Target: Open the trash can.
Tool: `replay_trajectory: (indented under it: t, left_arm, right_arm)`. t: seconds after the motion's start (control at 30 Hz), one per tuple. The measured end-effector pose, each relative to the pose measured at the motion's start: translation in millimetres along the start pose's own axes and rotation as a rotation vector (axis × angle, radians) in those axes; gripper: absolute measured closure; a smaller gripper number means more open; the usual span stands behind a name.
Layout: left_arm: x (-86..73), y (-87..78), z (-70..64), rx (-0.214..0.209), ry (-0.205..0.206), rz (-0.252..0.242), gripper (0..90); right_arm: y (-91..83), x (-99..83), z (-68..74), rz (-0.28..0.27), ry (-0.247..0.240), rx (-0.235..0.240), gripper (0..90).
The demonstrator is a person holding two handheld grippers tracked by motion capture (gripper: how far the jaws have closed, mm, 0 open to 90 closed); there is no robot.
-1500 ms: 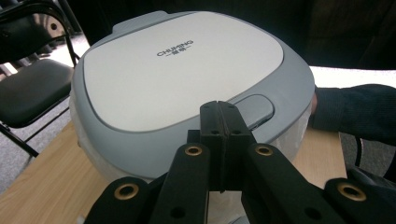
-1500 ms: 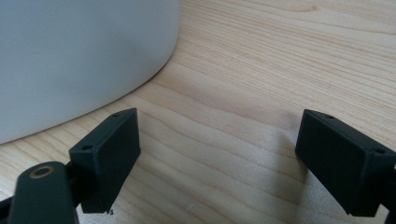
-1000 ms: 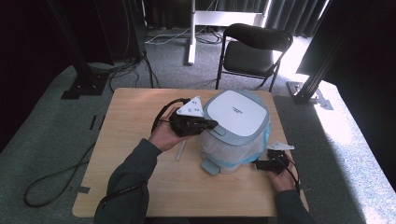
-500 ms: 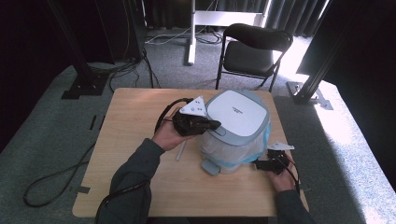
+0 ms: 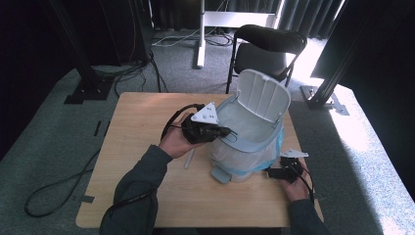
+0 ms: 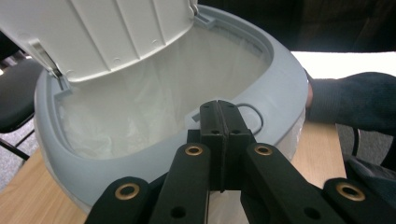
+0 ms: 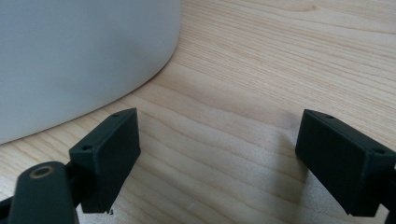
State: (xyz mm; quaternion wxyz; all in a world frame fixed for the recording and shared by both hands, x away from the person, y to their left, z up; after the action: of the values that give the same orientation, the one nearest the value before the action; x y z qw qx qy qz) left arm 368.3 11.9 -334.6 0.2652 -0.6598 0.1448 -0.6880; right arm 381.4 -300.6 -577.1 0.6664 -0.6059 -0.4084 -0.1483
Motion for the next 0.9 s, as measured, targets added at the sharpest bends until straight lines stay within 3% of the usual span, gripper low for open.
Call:
replay_trajectory:
  t: [0.4, 0.9]
  left_arm:
    - [-7.1, -9.6, 9.9, 0.033, -0.036, -0.032, 75.8]
    - [-21.4, -40.7, 22.0, 0.108, -0.11, -0.079, 72.3]
  right_arm:
    - [0.0, 0.0, 0.0, 0.001, 0.0, 0.001, 12.9]
    - [-0.1, 0.0, 0.0, 0.001, 0.0, 0.001, 12.9]
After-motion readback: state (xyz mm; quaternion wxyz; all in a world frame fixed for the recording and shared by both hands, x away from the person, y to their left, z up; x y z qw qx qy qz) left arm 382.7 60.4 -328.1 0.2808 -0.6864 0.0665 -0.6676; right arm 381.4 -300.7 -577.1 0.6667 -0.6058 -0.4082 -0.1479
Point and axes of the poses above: each handheld gripper's, and its own axes: y roughly forward along the jaws, x roughly out of its top, z roughly to its left, the point moved 4 cm from there along y, roughly forward along the jaws, and after that the axes turned 6 degrees about -x, right-handed, at the moved point
